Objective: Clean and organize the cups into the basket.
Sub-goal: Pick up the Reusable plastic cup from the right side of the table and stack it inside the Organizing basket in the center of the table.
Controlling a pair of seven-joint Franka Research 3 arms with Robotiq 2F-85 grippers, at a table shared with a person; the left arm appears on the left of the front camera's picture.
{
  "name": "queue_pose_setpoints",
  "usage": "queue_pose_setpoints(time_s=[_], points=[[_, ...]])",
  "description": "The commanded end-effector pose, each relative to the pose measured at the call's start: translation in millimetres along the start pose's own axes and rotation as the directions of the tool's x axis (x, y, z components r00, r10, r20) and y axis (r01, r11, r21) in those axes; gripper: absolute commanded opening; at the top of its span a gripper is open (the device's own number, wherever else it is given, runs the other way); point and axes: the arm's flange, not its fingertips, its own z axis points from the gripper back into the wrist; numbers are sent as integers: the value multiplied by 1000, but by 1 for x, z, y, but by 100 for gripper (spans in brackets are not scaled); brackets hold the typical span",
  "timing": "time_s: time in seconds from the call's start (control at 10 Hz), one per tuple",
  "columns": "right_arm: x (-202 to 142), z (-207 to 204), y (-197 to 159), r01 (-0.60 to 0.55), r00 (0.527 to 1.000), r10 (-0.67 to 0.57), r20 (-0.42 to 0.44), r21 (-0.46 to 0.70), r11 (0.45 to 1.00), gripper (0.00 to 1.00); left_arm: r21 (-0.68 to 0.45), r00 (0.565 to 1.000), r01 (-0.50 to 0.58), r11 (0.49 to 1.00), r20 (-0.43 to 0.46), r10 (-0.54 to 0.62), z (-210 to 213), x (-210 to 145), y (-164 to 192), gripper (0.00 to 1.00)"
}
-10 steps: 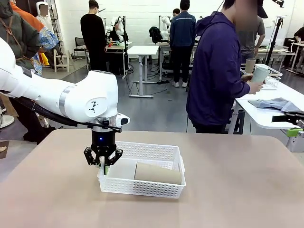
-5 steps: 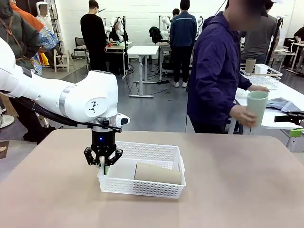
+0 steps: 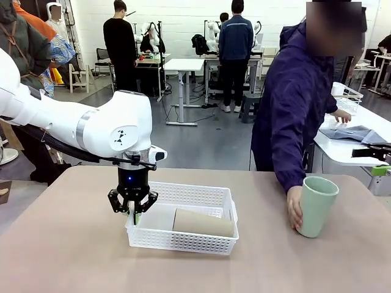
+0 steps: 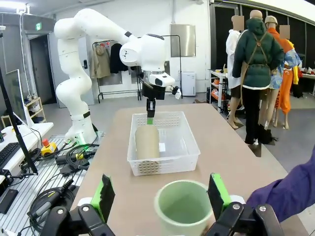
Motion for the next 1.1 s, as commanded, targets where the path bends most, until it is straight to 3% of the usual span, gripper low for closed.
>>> queue_pose_setpoints(time_s=[0.0, 0.7, 0.8, 1.0], points=[[-2, 0, -2, 4, 1000, -4, 2, -12, 1000, 100, 5, 1000, 2, 1000, 8, -3, 2, 0, 0, 0], [0, 0, 0, 0, 1000, 0, 0, 0, 1000, 100, 5, 1000, 2, 1000, 8, -3, 2, 0, 0, 0], [-21, -5, -7, 48, 997, -49, -64, -15, 999, 100, 5, 1000, 2, 1000, 8, -3, 2, 0, 0, 0], [-56, -18, -21, 27, 985, -42, -166, -93, 995, 100, 5, 1000, 2, 1000, 8, -3, 2, 0, 0, 0]])
